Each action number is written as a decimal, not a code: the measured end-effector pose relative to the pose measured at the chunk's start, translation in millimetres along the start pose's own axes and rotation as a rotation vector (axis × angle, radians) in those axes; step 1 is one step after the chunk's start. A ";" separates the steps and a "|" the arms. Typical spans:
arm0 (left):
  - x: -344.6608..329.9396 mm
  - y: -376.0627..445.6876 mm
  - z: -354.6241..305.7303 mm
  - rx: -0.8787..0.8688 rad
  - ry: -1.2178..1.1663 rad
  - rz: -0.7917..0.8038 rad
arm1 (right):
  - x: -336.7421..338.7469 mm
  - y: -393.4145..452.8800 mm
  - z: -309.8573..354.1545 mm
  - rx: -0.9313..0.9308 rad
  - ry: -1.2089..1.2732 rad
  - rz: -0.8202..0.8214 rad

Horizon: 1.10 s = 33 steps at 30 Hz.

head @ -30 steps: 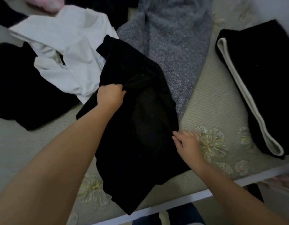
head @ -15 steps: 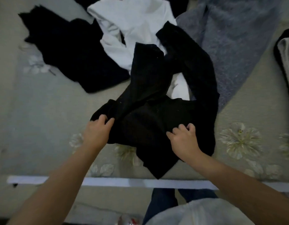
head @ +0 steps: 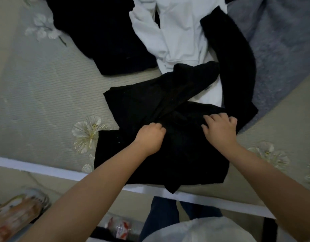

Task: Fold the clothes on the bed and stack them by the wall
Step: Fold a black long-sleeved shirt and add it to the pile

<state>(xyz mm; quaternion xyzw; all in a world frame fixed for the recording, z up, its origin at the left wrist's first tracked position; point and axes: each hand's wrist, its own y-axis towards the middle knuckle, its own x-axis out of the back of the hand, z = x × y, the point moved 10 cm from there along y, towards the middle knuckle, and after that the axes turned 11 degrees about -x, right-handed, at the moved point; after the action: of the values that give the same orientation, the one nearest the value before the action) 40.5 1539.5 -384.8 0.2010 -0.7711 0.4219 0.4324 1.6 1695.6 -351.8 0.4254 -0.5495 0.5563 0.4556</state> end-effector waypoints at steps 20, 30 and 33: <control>13.0 50.5 27.6 0.150 -0.132 -0.189 | 23.6 18.6 -105.0 -0.212 -0.054 0.085; 61.1 -9.9 145.9 0.457 -0.063 -0.324 | 13.3 18.3 -97.1 -0.224 -0.059 0.019; 45.5 -50.4 188.1 0.613 0.047 -0.067 | 19.2 18.9 -78.2 -0.151 -0.011 -0.098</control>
<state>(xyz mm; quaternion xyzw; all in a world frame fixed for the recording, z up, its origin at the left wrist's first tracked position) -43.8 1358.4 -373.5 0.3377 -0.5907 0.6247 0.3832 -18.9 1774.8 -340.0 0.4192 -0.5708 0.4880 0.5102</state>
